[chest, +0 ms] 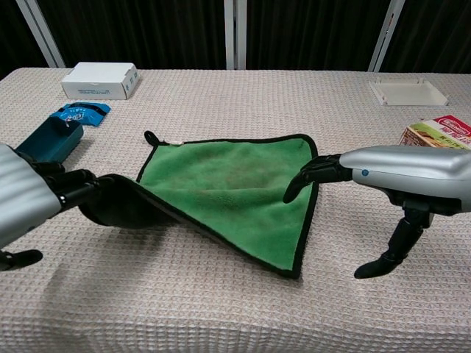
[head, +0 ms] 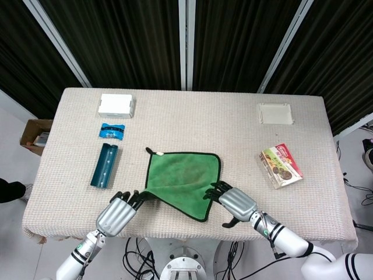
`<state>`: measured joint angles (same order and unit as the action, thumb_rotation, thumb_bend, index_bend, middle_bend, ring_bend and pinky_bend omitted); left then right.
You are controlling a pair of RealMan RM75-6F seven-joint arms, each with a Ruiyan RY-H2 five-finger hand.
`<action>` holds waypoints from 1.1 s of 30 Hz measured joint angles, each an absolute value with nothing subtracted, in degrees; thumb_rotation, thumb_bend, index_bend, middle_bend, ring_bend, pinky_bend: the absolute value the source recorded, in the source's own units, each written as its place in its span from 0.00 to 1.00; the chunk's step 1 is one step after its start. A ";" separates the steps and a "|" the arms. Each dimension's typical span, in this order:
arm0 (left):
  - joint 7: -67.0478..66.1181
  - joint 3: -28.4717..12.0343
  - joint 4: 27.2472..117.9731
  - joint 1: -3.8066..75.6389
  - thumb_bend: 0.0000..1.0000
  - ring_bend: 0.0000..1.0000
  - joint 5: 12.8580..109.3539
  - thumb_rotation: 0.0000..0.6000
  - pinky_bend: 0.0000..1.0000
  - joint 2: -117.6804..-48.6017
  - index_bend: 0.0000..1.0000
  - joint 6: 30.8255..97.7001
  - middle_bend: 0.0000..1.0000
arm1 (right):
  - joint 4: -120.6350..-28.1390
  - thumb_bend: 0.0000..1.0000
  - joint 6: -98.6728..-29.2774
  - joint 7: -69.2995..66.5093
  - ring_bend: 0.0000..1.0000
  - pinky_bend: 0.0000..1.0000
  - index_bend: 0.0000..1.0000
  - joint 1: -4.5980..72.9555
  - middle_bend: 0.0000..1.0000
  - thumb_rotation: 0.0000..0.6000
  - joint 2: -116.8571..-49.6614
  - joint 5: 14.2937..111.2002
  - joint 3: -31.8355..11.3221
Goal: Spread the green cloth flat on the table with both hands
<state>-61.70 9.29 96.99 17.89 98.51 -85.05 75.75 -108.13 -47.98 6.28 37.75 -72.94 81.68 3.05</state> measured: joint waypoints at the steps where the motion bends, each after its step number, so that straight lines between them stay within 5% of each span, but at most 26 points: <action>1: -62.62 9.18 98.67 17.61 0.04 0.44 97.85 1.00 0.66 -84.26 0.13 75.52 0.28 | -107.91 0.00 -47.77 6.14 0.00 0.00 0.19 37.89 0.13 1.00 -73.10 81.65 2.92; 12: -60.38 9.08 112.00 16.95 0.04 0.42 92.76 1.00 0.65 -76.74 0.13 71.02 0.29 | -105.71 0.01 -45.63 5.12 0.00 0.00 0.18 39.25 0.13 1.00 -75.32 80.04 1.45; 19: -46.88 8.27 116.12 17.81 0.00 0.52 93.10 1.00 0.66 -71.66 0.18 70.83 0.38 | -104.65 0.02 -46.26 6.15 0.00 0.00 0.20 38.49 0.13 1.00 -76.56 81.84 3.15; 27: -27.05 1.35 109.05 17.49 0.00 0.52 94.62 1.00 0.66 -71.70 0.21 80.36 0.37 | -98.93 0.13 -51.75 7.61 0.00 0.00 0.38 36.07 0.13 1.00 -82.24 88.71 5.00; 33: -18.81 -3.40 101.89 17.60 0.00 0.50 89.71 1.00 0.65 -73.53 0.20 81.42 0.35 | -90.10 0.19 -55.82 5.93 0.00 0.00 0.44 34.65 0.15 1.00 -89.60 93.06 5.39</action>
<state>-18.81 -3.40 101.89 17.60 89.71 -73.53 81.42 -90.10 -55.82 5.93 34.65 -89.60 93.06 5.39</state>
